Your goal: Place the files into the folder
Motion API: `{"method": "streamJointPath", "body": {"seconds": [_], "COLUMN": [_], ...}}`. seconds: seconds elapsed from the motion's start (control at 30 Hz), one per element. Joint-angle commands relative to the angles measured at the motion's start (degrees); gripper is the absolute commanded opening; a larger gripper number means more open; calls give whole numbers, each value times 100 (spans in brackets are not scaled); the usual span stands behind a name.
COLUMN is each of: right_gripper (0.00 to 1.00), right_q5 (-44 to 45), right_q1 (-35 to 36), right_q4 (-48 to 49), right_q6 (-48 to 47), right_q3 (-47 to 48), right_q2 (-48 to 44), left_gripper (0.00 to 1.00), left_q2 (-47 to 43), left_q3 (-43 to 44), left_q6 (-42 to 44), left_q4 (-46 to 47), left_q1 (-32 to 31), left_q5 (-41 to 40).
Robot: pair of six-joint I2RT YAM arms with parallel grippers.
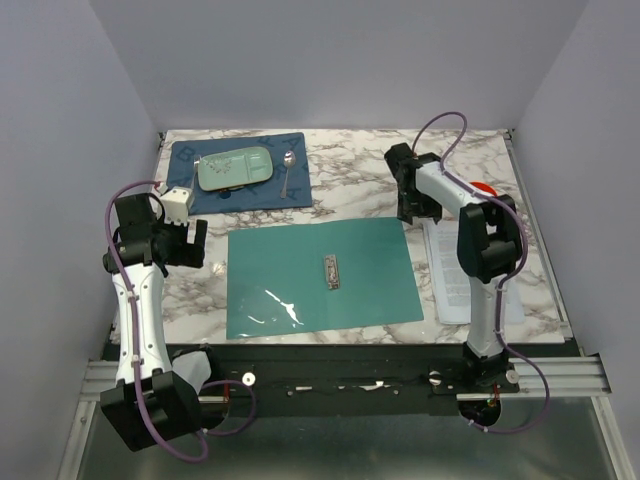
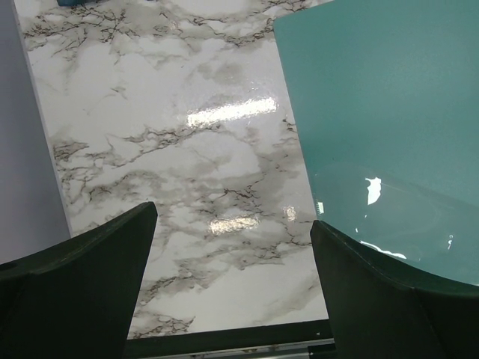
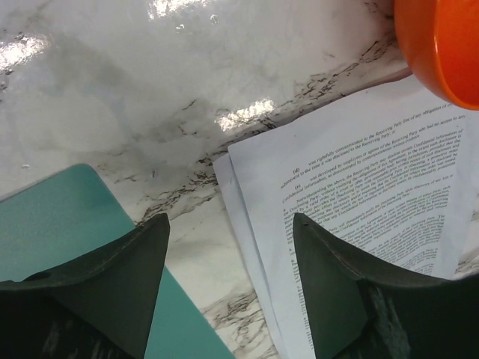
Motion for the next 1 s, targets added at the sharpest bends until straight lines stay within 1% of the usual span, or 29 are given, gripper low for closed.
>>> {"method": "streamJointPath", "body": {"seconds": [0.0,0.33,0.57,0.77,0.83,0.87,0.9,0.93,0.97], "right_gripper": [72,63,48,43,39,35,37,42,57], "right_q5": [168,555,608,520,485,389,327,283,169], "right_q1": [5,-57,-180,-206,-206,-206,-215,-206,-215], "right_q4": [-450,-758,-609,-529,-582,-565,-539,-460,-407], "right_q6": [89,152,90,19,19,19,2,-16,-16], "right_q3": [309,248,-50,-78,-34,-42,-60,-173,-226], "right_q2": [398,461,311,328,346,320,198,101,-13], "left_gripper": [99,99,99,99,99,99,99,99,99], "left_q2": [-133,-63,-54,-80,-89,-89,-89,-89,-89], "left_q3": [-13,-31,-83,-101,-92,-92,-84,-75,-66], "left_q6": [343,361,370,379,379,379,379,379,379], "left_q4": [-126,-73,-29,-20,-29,-29,-38,-73,-90], "left_q1": [46,45,54,45,54,46,54,46,45], "left_q5": [-96,-79,-70,-79,-79,-79,-53,-35,-9]}}
